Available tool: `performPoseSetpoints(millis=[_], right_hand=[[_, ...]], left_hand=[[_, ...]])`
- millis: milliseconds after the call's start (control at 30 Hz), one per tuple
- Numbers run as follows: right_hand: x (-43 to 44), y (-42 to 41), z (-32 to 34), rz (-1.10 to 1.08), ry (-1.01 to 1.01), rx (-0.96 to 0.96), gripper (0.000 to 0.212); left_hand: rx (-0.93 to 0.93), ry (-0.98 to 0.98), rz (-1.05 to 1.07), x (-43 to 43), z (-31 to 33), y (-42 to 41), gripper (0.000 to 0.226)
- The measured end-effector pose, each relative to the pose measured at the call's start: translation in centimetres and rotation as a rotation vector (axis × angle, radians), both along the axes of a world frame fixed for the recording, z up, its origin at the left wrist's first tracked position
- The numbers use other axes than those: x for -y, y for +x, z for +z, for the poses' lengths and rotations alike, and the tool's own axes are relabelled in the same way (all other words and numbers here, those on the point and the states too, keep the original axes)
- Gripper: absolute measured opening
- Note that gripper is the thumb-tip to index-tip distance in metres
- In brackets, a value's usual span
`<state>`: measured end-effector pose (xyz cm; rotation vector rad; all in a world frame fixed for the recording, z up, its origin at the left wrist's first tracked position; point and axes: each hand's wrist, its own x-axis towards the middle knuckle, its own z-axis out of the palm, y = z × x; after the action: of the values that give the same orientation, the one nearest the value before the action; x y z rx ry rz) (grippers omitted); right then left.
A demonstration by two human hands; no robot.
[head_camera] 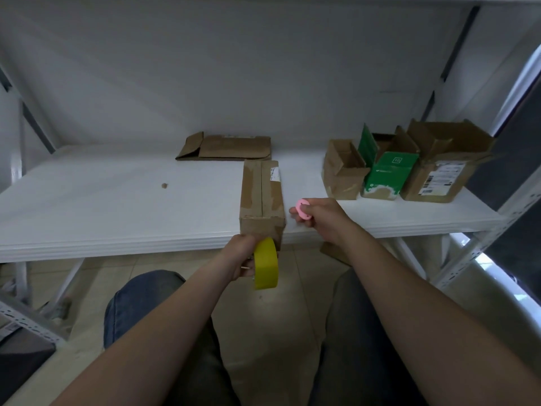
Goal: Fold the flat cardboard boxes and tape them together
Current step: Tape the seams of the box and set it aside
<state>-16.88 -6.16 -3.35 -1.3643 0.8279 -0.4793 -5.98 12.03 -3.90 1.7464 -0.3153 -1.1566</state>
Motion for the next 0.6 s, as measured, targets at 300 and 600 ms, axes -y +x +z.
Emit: performPoseSetpoints(millis=[300, 600], right_hand=[[-1.8, 0.2, 1.9, 0.082, -0.267, 0.017, 0.019], [-4.8, 2.9, 1.9, 0.394, -0.993, -0.248, 0.016]], left_hand=[[-0.005, -0.004, -0.004, -0.2, 0.1, -0.2, 0.021], [0.016, -0.054, -0.012, -0.1, -0.9, 0.1, 0.032]])
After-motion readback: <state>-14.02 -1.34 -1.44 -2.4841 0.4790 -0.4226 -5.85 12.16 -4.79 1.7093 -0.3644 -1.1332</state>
